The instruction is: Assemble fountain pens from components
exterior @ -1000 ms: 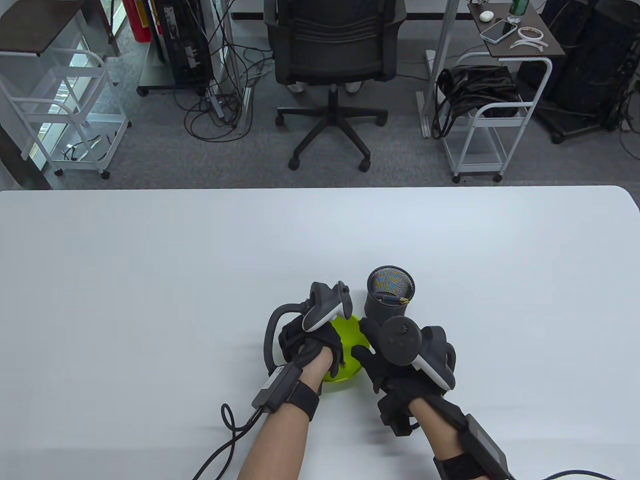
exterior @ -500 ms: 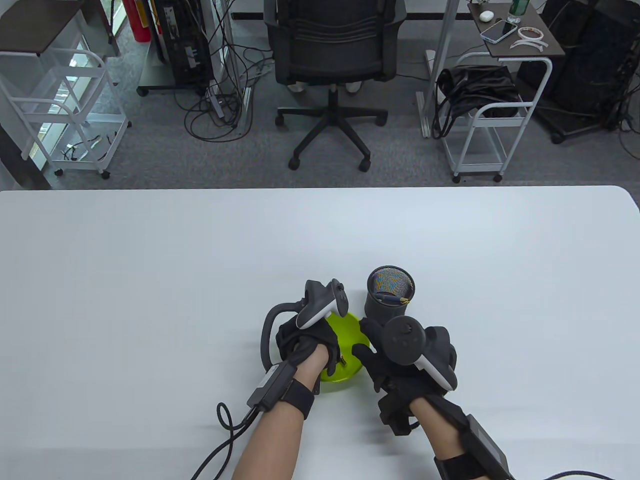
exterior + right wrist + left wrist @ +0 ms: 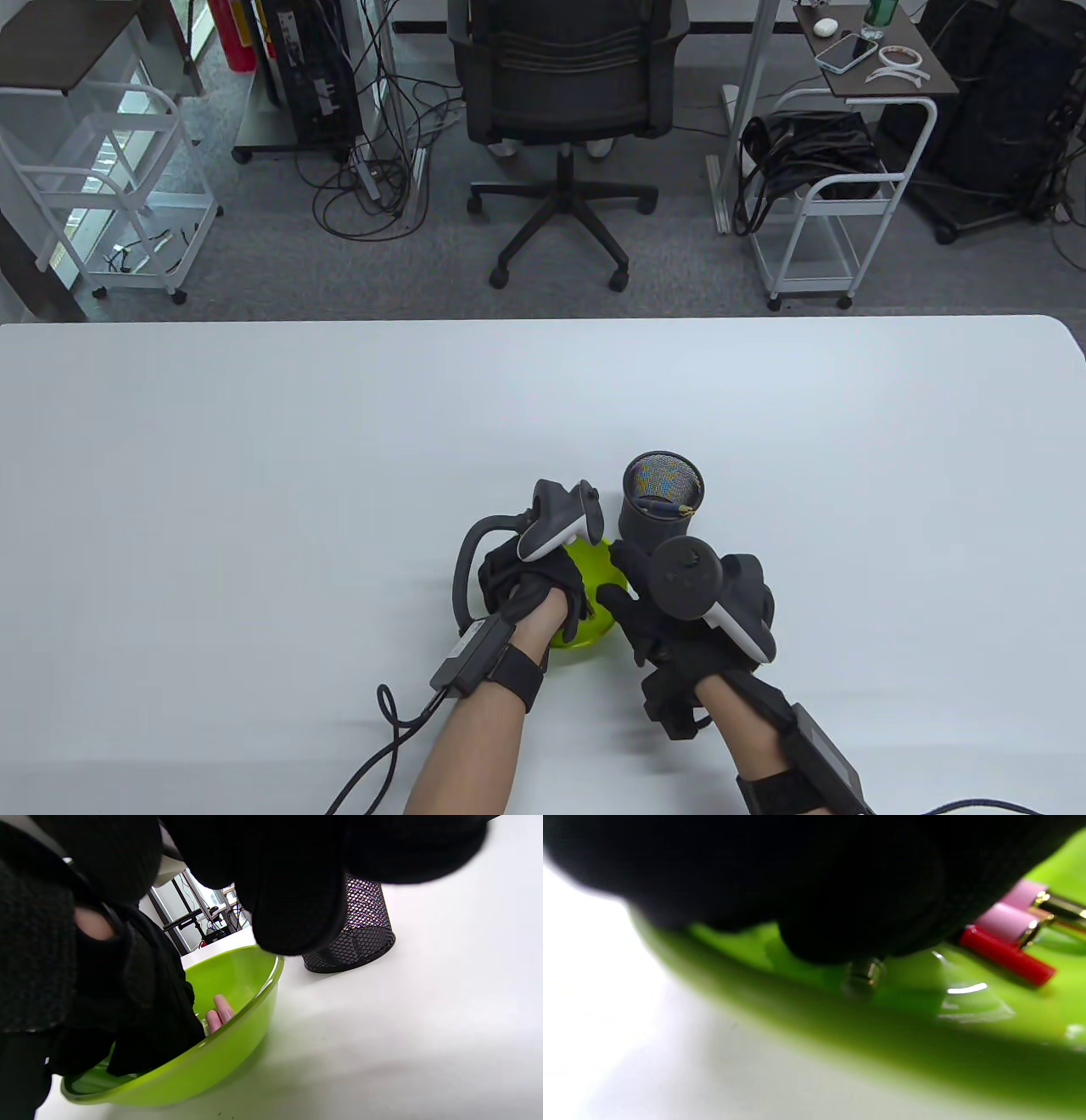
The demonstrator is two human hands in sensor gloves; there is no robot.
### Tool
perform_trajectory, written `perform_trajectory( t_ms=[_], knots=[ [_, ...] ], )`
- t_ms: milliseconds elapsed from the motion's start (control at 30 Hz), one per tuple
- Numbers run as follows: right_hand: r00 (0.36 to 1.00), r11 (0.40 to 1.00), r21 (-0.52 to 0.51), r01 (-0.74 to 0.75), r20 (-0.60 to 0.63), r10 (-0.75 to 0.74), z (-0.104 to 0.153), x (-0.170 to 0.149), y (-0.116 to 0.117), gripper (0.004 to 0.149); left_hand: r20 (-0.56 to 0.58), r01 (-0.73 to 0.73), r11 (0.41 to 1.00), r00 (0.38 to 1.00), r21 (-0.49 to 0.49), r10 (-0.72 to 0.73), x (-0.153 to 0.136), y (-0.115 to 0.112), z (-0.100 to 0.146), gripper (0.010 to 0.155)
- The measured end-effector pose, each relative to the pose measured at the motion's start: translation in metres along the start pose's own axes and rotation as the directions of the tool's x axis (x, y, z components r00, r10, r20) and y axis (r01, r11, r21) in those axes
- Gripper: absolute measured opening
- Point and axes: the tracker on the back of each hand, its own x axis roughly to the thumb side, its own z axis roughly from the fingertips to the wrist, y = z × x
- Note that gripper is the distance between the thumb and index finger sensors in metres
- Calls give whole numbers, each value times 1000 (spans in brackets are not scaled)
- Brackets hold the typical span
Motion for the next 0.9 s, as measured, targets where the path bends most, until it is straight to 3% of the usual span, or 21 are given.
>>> perform_trajectory(
  t_ms=[133,333,567,733,833,900],
  knots=[
    [1000,1000,0,-1,2,1,0,0,0,64,13,7,1000,1000,5,-7,-2,3,1,48],
    [1000,1000,3,8,-6,-8,0,-1,0,64,34,-20,996,999,85,17,-16,25,16,48],
    [1000,1000,8,-2,1,2,1,-1,1,64,145,-300,941,949,159,279,-55,39,35,46],
    [1000,1000,19,-19,1,19,0,1,3,64,272,-556,810,822,188,501,-86,30,47,41],
    [999,999,25,-40,6,40,1,3,3,58,346,-710,660,701,246,624,-102,16,52,41],
    [999,999,25,-42,17,42,2,5,3,53,383,-794,564,605,227,698,-111,5,54,41]
  ],
)
